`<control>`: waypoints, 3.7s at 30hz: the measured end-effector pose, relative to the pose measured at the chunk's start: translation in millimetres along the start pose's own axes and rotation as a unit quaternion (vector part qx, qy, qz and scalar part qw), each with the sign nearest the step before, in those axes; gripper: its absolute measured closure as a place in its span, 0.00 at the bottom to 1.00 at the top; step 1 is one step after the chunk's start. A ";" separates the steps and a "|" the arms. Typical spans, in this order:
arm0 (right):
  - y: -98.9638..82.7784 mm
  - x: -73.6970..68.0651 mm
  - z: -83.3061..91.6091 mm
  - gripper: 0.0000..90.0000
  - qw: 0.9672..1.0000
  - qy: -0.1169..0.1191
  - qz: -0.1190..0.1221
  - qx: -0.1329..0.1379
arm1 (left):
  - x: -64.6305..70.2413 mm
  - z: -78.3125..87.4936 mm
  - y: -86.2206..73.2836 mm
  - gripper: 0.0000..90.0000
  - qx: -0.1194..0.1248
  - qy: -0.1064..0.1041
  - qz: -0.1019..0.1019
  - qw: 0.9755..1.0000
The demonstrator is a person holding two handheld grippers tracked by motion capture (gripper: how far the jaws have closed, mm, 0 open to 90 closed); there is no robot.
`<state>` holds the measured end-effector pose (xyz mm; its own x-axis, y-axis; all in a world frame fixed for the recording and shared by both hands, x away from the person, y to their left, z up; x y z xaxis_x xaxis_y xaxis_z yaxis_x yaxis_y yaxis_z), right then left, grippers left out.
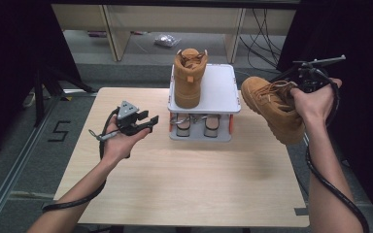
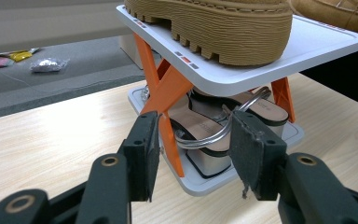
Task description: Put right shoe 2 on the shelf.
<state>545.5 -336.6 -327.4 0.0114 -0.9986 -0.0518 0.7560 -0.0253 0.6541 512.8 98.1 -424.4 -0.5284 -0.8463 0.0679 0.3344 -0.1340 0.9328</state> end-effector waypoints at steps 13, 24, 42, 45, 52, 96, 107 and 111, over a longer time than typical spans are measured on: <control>11.6 -6.3 4.5 0.95 1.000 0.002 -0.011 0.018 | -0.7 0.9 -2.7 0.58 0.000 0.001 0.001 1.000; 23.0 -14.5 7.0 0.95 1.000 -0.001 -0.006 0.023 | -0.8 1.7 -1.3 0.58 -0.001 -0.001 -0.002 1.000; 38.7 -29.3 8.1 0.95 1.000 0.004 -0.003 0.029 | -3.3 2.3 -3.3 0.58 -0.004 0.002 -0.003 1.000; 40.9 -32.8 7.9 0.95 1.000 0.003 -0.001 0.029 | -3.9 2.0 -4.1 0.58 -0.004 0.001 -0.003 1.000; 45.7 -38.4 7.3 0.95 0.999 0.003 0.004 0.035 | -3.8 1.4 -6.1 0.58 -0.005 0.002 0.000 1.000; 67.9 -104.1 -10.4 0.95 0.999 0.035 0.021 0.035 | -13.4 5.8 -15.1 0.58 -0.011 0.009 0.003 1.000; 72.3 -123.7 -18.7 0.95 0.999 0.043 0.008 0.033 | -14.9 5.4 -18.1 0.58 -0.012 0.010 0.006 1.000; 72.9 -124.5 -19.2 0.95 0.999 0.039 0.005 0.027 | -14.4 5.3 -18.1 0.58 -0.012 0.009 0.005 1.000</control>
<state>611.7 -213.2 -287.7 0.0718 -0.9922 -0.1019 0.7191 -0.0193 0.6946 510.2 115.5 -440.4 -0.5106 -0.8569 0.0705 0.3579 -0.1373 0.9236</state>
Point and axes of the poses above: each handheld gripper's, and its own axes: z roughly backward along the jaws, y roughly out of its top, x roughly to its right, the point moved 9 cm from there along -z, roughly forward along the jaws, and after that the axes turned 1 degree about -z, right-handed, at the moved point
